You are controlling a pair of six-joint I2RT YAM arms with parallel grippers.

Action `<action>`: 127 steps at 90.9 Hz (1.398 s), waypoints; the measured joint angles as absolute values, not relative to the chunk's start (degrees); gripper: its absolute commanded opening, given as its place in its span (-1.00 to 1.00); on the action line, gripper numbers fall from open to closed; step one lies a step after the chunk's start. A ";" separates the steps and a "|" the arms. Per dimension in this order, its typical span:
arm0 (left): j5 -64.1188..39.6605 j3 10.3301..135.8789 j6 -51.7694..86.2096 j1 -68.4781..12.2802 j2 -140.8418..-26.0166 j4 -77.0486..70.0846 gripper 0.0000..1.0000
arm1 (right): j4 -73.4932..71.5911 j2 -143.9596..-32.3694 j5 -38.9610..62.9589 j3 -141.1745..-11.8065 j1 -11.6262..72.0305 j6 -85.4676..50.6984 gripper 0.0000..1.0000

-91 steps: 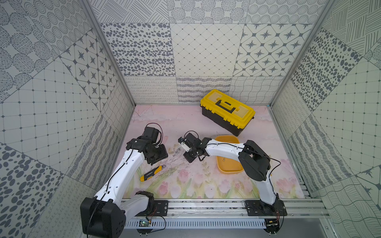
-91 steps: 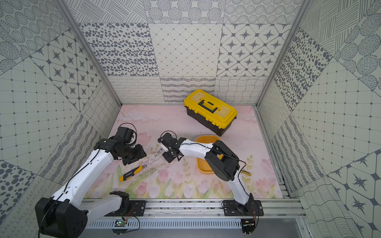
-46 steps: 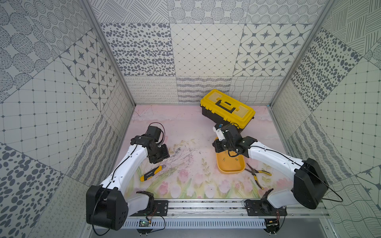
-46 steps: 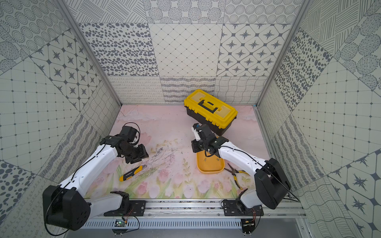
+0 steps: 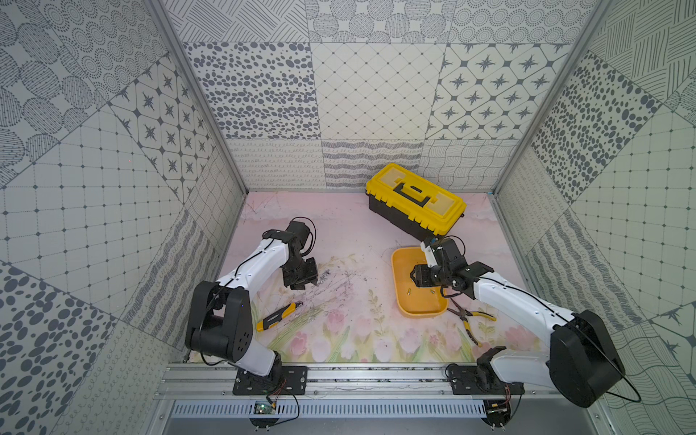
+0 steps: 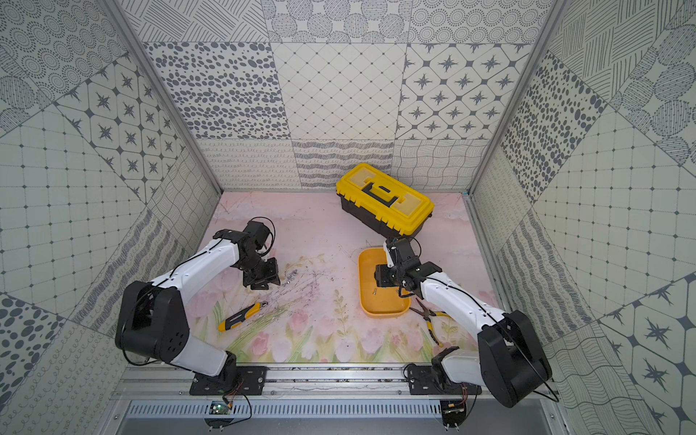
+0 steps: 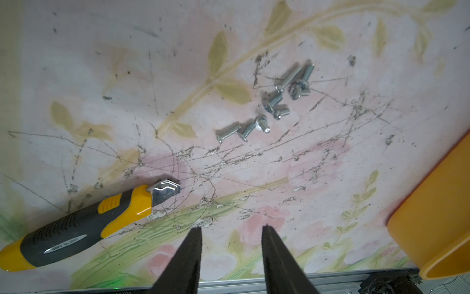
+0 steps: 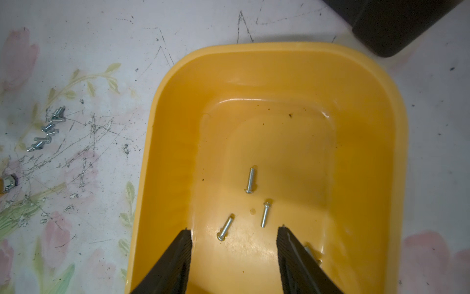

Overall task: Put the screws on the desktop into the storage box
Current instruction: Place the screw in the storage box, then pick up the screw from the center of the board.

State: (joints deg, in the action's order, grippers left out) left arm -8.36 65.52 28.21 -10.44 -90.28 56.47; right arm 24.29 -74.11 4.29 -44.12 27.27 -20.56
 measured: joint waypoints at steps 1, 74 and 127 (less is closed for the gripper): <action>-8.25 65.78 28.16 -10.46 -90.56 56.55 -0.18 | 24.18 -74.06 4.45 -44.12 27.27 -20.56 0.18; -4.62 68.31 22.31 -12.08 -100.95 57.65 -0.23 | 22.35 -72.99 7.09 -43.48 27.24 -20.29 0.08; -0.89 72.86 19.90 -13.87 -108.71 58.13 -0.30 | 21.37 -72.99 8.40 -43.38 27.27 -20.38 0.05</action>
State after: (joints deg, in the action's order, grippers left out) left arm -0.89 72.86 19.90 -13.87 -108.71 58.13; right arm 21.37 -72.99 8.40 -43.38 27.27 -20.38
